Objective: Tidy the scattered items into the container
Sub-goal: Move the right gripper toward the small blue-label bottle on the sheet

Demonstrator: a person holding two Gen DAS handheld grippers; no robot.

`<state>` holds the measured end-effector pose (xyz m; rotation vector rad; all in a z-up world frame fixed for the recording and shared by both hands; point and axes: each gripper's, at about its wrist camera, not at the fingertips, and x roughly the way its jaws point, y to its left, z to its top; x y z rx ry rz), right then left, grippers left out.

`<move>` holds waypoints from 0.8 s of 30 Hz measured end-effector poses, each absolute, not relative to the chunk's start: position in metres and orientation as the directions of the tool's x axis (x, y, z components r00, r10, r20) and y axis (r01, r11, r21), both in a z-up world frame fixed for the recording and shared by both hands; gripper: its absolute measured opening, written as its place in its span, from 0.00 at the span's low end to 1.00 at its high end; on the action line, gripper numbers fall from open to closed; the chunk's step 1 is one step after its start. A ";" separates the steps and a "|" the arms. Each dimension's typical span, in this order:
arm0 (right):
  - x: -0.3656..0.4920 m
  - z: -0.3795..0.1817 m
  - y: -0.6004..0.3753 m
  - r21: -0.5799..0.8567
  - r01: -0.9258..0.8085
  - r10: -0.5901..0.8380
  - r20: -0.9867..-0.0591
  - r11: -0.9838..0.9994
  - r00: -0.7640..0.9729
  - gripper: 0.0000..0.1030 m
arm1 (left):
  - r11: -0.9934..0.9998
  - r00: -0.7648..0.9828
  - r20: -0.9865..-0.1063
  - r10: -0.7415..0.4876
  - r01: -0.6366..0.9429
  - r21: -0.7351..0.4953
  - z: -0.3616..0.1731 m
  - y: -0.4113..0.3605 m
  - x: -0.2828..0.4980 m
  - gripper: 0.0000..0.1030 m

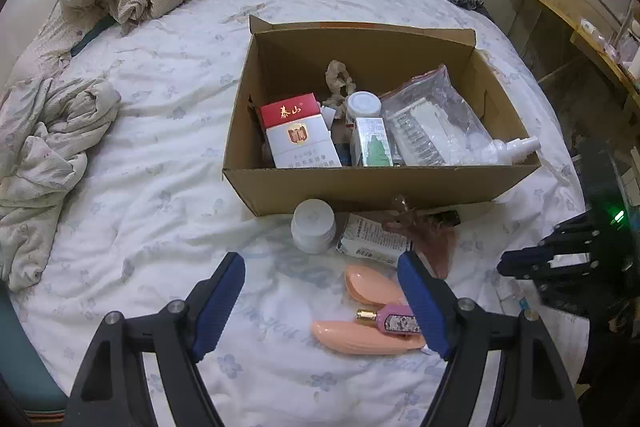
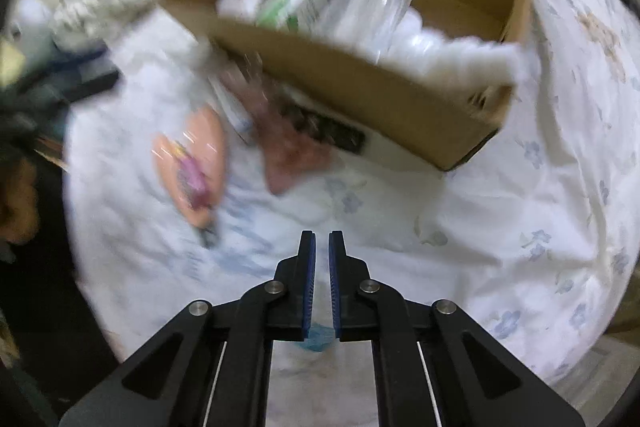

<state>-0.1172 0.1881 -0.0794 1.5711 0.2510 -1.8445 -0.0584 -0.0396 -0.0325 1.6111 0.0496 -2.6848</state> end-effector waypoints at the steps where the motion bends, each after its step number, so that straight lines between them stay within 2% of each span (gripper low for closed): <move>1: -0.120 -0.074 0.195 0.317 0.590 -0.410 -0.912 -0.742 -0.026 0.07 | -0.999 -0.472 -0.882 0.005 0.027 -0.020 -0.032 -0.040 -0.058 0.77; 8: -0.132 -0.046 0.217 0.490 0.488 -0.566 -0.824 -0.722 -0.009 0.07 | -0.997 -0.465 -0.885 0.013 0.058 -0.045 -0.034 -0.048 -0.058 0.77; 10: -0.129 -0.046 0.209 0.468 0.495 -0.536 -0.844 -0.732 0.006 0.09 | -0.996 -0.465 -0.885 0.023 0.062 -0.059 -0.034 -0.050 -0.059 0.77; 12: -0.121 -0.064 0.203 0.438 0.499 -0.468 -0.881 -0.748 0.072 0.16 | -0.996 -0.457 -0.889 0.034 0.059 -0.069 -0.036 -0.050 -0.060 0.77; 13: -0.118 -0.075 0.201 0.429 0.485 -0.432 -0.895 -0.762 0.114 0.34 | -0.995 -0.447 -0.894 0.047 0.054 -0.079 -0.038 -0.050 -0.060 0.77; 14: -0.115 -0.087 0.197 0.414 0.473 -0.391 -0.908 -0.778 0.152 0.49 | -0.995 -0.436 -0.898 0.059 0.049 -0.089 -0.040 -0.049 -0.061 0.77; 15: -0.111 -0.097 0.190 0.382 0.474 -0.336 -0.924 -0.793 0.183 0.69 | -0.994 -0.424 -0.903 0.070 0.044 -0.097 -0.043 -0.048 -0.061 0.77; 17: -0.100 -0.109 0.182 0.321 0.521 -0.244 -0.946 -0.791 0.212 0.69 | -0.992 -0.391 -0.915 0.097 0.032 -0.119 -0.049 -0.046 -0.062 0.77; 20: -0.087 -0.120 0.168 0.280 0.583 -0.183 -0.958 -0.763 0.221 0.67 | -0.985 -0.273 -0.948 0.161 0.009 -0.170 -0.072 -0.040 -0.065 0.77; 21: -0.083 -0.123 0.163 0.270 0.601 -0.166 -0.961 -0.752 0.224 0.64 | -0.985 -0.223 -0.961 0.165 0.008 -0.171 -0.083 -0.037 -0.066 0.77; 22: -0.080 -0.127 0.158 0.256 0.619 -0.147 -0.964 -0.742 0.223 0.52 | -0.987 -0.203 -0.967 0.155 0.002 -0.159 -0.088 -0.034 -0.065 0.77; 24: -0.076 -0.132 0.153 0.219 0.649 -0.109 -0.972 -0.728 0.207 0.39 | -0.991 -0.189 -0.973 0.135 -0.035 -0.131 -0.093 -0.024 -0.064 0.77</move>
